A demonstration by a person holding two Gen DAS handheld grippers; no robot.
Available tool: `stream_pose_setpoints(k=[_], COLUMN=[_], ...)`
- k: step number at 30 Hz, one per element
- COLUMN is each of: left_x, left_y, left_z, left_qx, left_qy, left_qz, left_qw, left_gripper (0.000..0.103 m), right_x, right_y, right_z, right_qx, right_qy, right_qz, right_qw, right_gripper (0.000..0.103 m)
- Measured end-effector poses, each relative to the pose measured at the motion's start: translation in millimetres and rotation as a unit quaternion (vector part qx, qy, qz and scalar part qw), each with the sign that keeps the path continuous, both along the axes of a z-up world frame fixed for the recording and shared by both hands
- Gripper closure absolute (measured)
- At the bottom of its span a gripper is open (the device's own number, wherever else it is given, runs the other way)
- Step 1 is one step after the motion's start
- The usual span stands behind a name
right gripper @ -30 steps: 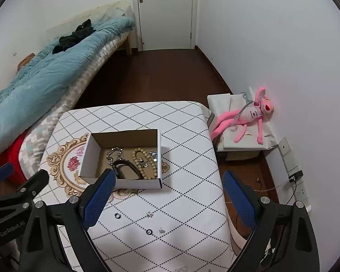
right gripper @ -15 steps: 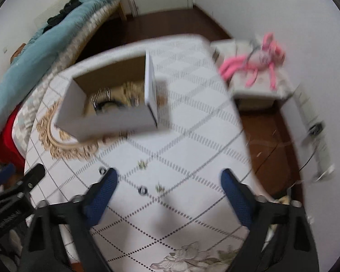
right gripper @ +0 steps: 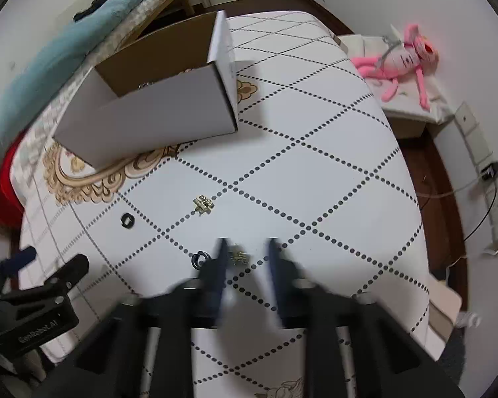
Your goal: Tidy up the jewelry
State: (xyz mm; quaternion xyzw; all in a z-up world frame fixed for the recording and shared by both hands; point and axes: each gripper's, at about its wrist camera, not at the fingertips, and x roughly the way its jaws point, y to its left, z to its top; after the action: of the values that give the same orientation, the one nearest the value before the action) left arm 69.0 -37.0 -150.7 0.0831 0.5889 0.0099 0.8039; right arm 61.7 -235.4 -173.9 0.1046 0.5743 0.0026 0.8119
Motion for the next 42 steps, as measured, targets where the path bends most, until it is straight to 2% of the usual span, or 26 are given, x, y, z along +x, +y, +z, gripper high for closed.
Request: stream_pose_setpoints(k=[11, 21, 23, 24, 26, 29, 36, 40, 42], left_x=[14, 24, 24, 23, 23, 22, 20, 19, 23], left_y=[-29, -60, -62, -64, -67, -69, -65, -57, -52], left_z=[-2, -6, -5, -5, -5, -5, -1, 22, 46], left_qx=[-0.039, -0.046, -0.054, -0.059, -0.063, -0.059, -0.079, -0.113, -0.134], left_qy=[-0.01, -0.02, -0.02, -0.021, -0.021, -0.026, -0.025, -0.026, -0.039], left_qz=[-0.036, -0.074, -0.082, -0.087, -0.094, -0.101, -0.095, -0.093, -0.093], left_qw=[0.9985, 0.996, 0.9949, 0.9942, 0.9933, 0.9928, 0.992, 0.9889, 0.9859], left_gripper=[0.001, 0.055, 0.07, 0.083, 0.091, 0.093, 0.093, 0.093, 0.093], right_x=[-7, -4, -4, -4, -4, -4, -3, 0, 2], right_y=[-28, -38, -40, -40, -41, -42, -44, -43, -41], right_z=[10, 9, 8, 7, 6, 5, 15, 29, 40], right_qx=[0.029, 0.023, 0.022, 0.022, 0.022, 0.023, 0.026, 0.036, 0.046], right_qy=[-0.013, -0.012, -0.011, -0.011, -0.01, -0.009, -0.02, -0.032, -0.04], right_qz=[-0.041, -0.059, -0.061, -0.062, -0.064, -0.065, -0.065, -0.062, -0.058], right_qw=[0.999, 0.998, 0.998, 0.998, 0.998, 0.998, 0.997, 0.997, 0.996], right_gripper=[0.094, 0.094, 0.094, 0.094, 0.094, 0.094, 0.094, 0.094, 0.094])
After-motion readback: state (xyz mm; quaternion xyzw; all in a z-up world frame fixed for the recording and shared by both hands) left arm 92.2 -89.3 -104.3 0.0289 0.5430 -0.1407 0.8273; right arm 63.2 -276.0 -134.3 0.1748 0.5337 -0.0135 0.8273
